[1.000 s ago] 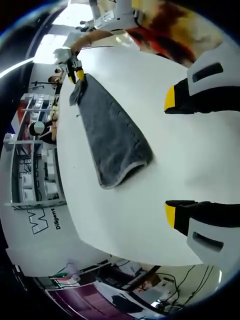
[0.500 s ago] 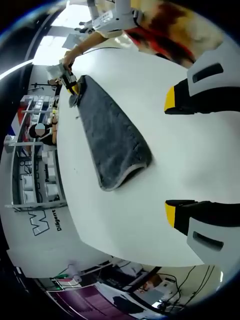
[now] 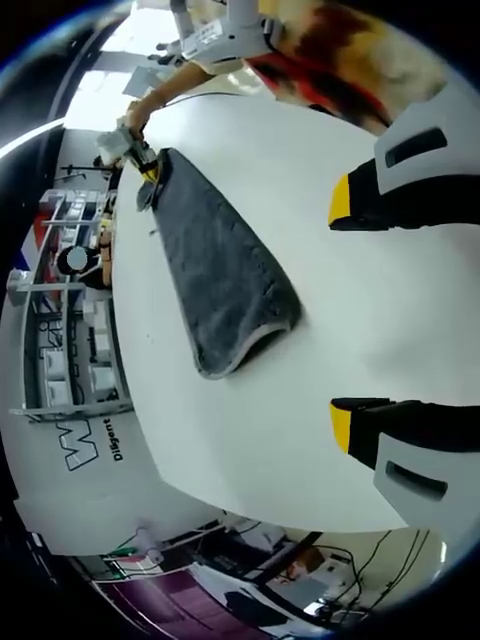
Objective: Fold the towel on the table until its edges align and the towel forms a compact rectangular stack.
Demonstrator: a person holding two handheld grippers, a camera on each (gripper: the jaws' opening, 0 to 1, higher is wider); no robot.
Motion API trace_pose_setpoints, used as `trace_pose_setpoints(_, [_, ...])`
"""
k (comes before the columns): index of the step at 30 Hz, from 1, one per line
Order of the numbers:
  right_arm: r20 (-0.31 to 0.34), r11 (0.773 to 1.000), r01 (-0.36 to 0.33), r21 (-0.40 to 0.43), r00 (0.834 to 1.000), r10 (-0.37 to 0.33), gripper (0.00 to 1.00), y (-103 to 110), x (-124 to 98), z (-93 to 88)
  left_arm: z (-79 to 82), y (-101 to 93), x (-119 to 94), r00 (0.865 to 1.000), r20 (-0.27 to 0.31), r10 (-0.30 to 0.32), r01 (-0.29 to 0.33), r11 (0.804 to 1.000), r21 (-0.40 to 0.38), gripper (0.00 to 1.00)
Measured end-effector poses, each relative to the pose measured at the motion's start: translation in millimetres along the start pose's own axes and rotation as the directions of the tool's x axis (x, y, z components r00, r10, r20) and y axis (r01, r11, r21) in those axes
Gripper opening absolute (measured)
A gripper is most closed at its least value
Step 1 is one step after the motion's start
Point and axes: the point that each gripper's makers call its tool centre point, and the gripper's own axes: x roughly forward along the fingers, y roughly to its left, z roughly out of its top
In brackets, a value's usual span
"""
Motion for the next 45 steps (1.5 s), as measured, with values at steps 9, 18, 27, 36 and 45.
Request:
trace_pose_setpoints(9, [0.084, 0.999, -0.042, 0.030, 0.996, 0.039, 0.00, 10.9, -29.3, 24.9, 3.6, -1.6, -1.8, 1.000, 0.006, 0.001, -0.001, 1.000, 0.008, 0.67])
trace_pose_setpoints(18, [0.039, 0.992, -0.122, 0.024, 0.992, 0.121, 0.00, 39.6, -48.4, 32.9, 0.7, -2.0, -3.5, 1.000, 0.002, 0.006, -0.006, 1.000, 0.007, 0.67])
trace_pose_setpoints(27, [-0.028, 0.989, -0.137, 0.050, 0.990, 0.138, 0.00, 43.0, -24.5, 20.3, -1.6, -1.6, -2.5, 1.000, 0.003, 0.005, -0.005, 1.000, 0.001, 0.67])
trace_pose_setpoints(36, [0.060, 0.984, -0.176, -0.010, 0.982, 0.177, 0.32, 54.5, -24.1, 22.6, -3.6, -2.5, -2.2, 1.000, -0.004, 0.004, -0.004, 1.000, 0.003, 0.66])
trace_pose_setpoints(45, [0.113, 0.996, -0.018, -0.090, 0.993, 0.028, 0.39, 49.5, -46.4, 9.9, -2.3, -4.0, -0.8, 1.000, -0.002, 0.001, -0.001, 1.000, 0.004, 0.66])
